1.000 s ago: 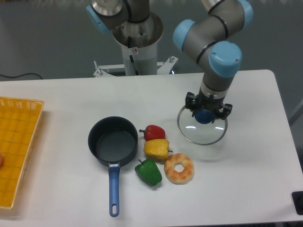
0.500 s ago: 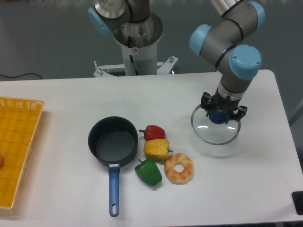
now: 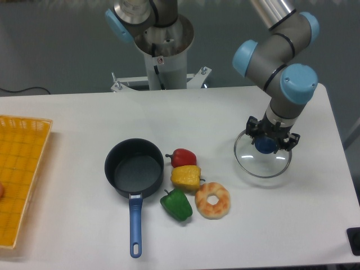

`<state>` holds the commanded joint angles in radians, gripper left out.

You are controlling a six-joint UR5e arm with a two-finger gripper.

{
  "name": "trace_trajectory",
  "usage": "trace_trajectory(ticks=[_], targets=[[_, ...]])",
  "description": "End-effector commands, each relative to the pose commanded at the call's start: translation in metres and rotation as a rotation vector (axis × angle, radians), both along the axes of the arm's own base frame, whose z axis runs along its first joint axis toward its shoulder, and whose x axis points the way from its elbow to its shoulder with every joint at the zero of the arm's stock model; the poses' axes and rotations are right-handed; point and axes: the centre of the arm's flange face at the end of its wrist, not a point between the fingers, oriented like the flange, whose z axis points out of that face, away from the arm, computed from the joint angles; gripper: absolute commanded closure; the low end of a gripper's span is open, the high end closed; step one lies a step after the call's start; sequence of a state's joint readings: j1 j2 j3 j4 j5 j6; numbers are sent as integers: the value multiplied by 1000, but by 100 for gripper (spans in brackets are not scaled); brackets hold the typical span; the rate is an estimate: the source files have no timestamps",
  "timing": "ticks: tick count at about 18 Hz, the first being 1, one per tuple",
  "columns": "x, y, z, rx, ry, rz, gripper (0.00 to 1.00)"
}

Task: Place the lid on the table
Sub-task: 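Lower the glass lid flat onto the bare table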

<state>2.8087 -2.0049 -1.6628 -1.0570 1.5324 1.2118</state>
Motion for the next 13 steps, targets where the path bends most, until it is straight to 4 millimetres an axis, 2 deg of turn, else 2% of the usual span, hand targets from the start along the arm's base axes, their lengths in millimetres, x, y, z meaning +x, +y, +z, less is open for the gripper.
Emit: trace_trajectory(ticks=[13], targets=[[-4,4,-21,5,6,-1,46]])
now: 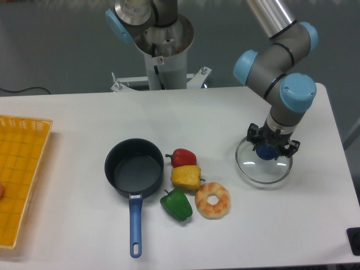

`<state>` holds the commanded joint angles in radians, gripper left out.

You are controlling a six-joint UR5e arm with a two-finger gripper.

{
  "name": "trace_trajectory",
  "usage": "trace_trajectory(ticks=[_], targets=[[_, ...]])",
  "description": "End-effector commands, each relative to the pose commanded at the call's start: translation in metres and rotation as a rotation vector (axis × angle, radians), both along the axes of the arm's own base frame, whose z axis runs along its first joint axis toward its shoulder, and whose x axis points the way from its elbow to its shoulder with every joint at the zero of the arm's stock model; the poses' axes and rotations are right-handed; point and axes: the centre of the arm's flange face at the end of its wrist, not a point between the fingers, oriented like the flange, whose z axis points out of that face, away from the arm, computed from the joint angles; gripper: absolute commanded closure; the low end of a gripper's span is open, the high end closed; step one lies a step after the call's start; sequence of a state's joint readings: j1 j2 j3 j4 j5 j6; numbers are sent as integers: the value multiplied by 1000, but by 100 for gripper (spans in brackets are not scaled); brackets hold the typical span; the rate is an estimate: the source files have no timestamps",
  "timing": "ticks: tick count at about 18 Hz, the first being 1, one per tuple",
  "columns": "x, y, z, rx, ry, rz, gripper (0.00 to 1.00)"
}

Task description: Place the lid on the table

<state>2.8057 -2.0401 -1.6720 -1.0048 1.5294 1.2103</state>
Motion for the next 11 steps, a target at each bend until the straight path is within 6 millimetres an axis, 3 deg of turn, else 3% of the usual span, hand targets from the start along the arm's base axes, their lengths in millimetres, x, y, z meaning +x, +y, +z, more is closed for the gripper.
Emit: trace_trajectory(ticks=[11], targets=[[4,2,-7,-5,-8,5,43]])
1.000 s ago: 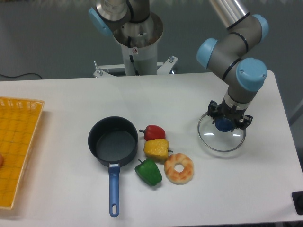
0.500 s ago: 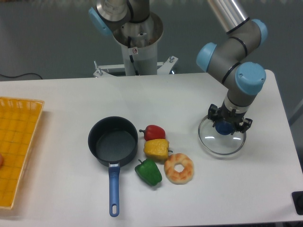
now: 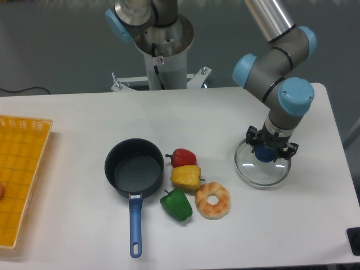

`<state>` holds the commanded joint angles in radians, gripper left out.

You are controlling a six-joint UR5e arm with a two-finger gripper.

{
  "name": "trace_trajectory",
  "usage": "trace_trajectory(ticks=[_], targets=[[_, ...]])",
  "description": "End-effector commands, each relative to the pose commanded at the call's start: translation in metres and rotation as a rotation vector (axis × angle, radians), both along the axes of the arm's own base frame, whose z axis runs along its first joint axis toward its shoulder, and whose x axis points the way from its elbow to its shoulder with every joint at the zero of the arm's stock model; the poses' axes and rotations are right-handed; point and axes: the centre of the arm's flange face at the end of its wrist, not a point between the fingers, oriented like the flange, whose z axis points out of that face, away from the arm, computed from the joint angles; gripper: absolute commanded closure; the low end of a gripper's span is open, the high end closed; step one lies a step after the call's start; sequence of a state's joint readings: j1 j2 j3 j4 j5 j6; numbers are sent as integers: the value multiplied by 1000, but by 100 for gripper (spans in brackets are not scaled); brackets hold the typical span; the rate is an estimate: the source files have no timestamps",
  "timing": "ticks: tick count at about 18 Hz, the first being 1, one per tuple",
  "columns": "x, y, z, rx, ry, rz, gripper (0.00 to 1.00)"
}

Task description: Place the lid on the table

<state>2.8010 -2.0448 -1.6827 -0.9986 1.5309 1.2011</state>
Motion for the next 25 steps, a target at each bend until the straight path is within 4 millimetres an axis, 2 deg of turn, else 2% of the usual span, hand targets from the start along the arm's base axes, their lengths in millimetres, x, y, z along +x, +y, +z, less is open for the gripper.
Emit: trace_trajectory(ticks=[14,25], targets=[[5,1,-4,-8,-12,-5,43],[7,1,-7,-12,-19,-8,39]])
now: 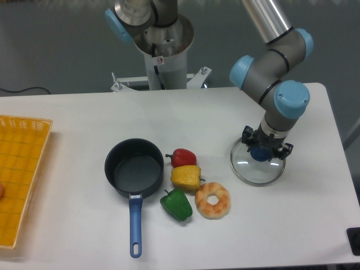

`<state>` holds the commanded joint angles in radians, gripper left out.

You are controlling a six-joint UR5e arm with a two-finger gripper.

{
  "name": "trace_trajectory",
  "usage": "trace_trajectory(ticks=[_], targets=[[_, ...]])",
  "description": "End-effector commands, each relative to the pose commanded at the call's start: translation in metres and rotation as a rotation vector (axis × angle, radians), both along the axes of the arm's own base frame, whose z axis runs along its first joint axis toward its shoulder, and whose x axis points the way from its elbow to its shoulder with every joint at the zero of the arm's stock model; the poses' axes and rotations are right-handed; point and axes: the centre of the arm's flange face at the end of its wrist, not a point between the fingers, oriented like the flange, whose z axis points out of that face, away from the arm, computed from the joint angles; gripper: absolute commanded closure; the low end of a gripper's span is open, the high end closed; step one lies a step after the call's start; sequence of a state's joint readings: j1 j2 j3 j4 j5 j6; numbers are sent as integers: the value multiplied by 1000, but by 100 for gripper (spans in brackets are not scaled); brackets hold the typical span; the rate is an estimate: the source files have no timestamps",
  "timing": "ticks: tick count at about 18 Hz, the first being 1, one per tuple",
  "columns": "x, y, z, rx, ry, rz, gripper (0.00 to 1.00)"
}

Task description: Place the lid on the table

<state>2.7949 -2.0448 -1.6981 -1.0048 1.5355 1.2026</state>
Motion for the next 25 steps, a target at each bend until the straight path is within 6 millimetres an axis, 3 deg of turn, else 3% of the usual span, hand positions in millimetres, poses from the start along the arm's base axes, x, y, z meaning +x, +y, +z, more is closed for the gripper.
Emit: trace_trajectory(ticks=[12,19,25], targets=[[1,2,-1,0,0,-9,26],[3,4,-1,1,2,-14,24],[6,7,18,11,29,-20,13]])
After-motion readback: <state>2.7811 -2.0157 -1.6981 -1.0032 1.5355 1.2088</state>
